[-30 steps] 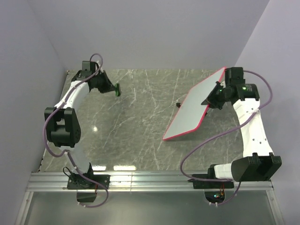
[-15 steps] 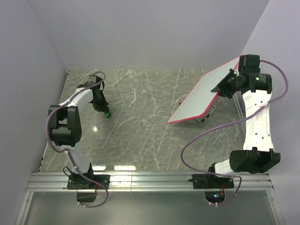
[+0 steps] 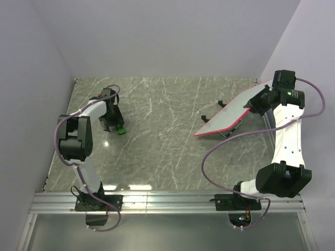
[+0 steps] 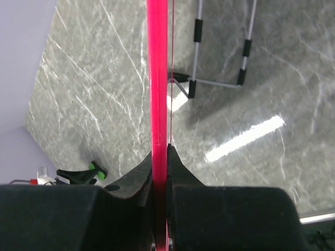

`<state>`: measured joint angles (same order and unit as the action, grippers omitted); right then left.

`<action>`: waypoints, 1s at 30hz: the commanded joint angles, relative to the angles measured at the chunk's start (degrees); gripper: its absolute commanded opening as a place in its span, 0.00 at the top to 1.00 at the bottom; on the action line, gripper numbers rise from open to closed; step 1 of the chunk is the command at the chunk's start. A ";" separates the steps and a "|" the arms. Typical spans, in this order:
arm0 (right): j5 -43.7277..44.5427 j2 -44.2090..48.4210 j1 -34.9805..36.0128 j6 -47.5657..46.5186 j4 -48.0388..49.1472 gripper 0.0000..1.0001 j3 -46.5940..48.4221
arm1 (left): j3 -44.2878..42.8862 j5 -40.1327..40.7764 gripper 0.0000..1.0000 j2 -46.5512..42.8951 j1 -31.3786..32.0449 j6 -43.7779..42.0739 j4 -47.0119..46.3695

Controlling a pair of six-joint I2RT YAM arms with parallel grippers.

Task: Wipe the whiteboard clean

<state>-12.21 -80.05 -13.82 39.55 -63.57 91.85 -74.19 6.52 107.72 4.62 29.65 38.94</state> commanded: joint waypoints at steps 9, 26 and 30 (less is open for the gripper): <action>-4.41 1.39 -0.33 1.32 18.39 1.00 -2.82 | -0.95 4.20 0.35 1.35 1.00 0.50 1.40; -4.22 5.25 -1.82 7.12 20.86 1.00 -17.65 | -3.15 6.66 0.34 0.12 2.14 2.69 4.22; -3.70 8.15 -1.73 7.38 19.72 0.64 -22.06 | -2.27 7.27 0.33 -0.06 2.32 3.66 4.74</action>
<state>-15.55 -75.22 -15.64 46.61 -44.82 71.94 -75.88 12.03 107.74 6.55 31.53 42.17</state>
